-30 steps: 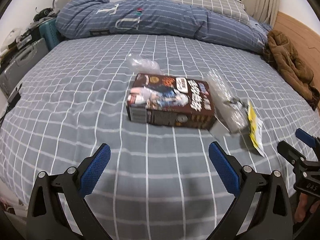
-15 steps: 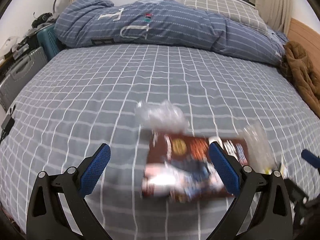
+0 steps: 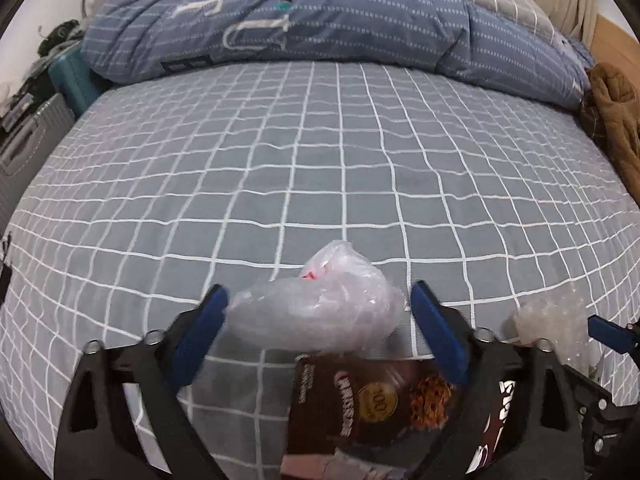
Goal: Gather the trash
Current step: 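Grasp the clear plastic bag with the left tool while the right tool grasps the bubble wrap, then carry the plastic bag and bubble wrap over the black trash bin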
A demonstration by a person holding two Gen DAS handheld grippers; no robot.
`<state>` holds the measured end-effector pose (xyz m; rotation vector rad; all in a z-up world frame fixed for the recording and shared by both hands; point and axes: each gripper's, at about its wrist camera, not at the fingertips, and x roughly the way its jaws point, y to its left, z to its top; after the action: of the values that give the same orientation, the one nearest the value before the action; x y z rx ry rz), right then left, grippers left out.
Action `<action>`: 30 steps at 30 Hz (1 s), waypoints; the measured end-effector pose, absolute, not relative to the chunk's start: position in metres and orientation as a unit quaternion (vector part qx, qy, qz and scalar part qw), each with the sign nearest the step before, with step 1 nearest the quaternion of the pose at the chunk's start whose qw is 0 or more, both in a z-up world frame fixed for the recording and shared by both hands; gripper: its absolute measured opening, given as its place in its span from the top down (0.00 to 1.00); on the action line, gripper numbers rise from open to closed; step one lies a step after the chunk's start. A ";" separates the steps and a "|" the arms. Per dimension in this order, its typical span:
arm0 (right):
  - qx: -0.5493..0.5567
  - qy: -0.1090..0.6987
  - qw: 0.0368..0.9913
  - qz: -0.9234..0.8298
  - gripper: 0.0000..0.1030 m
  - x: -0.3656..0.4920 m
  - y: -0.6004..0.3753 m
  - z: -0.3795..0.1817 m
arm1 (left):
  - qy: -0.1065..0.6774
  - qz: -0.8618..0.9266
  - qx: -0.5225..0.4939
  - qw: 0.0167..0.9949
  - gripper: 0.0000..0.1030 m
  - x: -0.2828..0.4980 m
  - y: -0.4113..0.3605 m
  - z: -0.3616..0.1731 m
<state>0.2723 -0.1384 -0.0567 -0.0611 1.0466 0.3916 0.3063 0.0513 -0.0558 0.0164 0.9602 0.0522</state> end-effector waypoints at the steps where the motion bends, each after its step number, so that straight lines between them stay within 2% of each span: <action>1: -0.025 0.501 0.844 0.188 0.52 0.275 -0.138 -0.058 | 0.468 0.023 0.009 0.883 0.23 0.309 0.050 -0.059; 3: -0.018 0.511 0.839 0.188 0.56 0.279 -0.139 -0.060 | 0.476 0.018 0.013 0.879 0.27 0.313 0.048 -0.063; 7: -0.025 0.522 0.831 0.191 0.76 0.282 -0.132 -0.064 | 0.491 0.004 0.007 0.871 0.43 0.320 0.044 -0.072; 10: -0.022 0.525 0.830 0.187 0.81 0.284 -0.132 -0.064 | 0.495 0.002 0.007 0.869 0.46 0.322 0.042 -0.074; 17: 0.003 0.500 0.848 0.176 0.83 0.284 -0.142 -0.051 | 0.475 0.004 -0.007 0.880 0.47 0.317 0.046 -0.063; 30: 0.055 0.398 0.898 0.180 0.83 0.265 -0.153 0.011 | 0.396 0.000 -0.007 0.918 0.47 0.269 0.038 -0.001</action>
<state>0.2653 -0.1530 0.0112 0.1143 0.8249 0.3734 0.2692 0.0376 -0.0007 -0.0134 0.8146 0.0010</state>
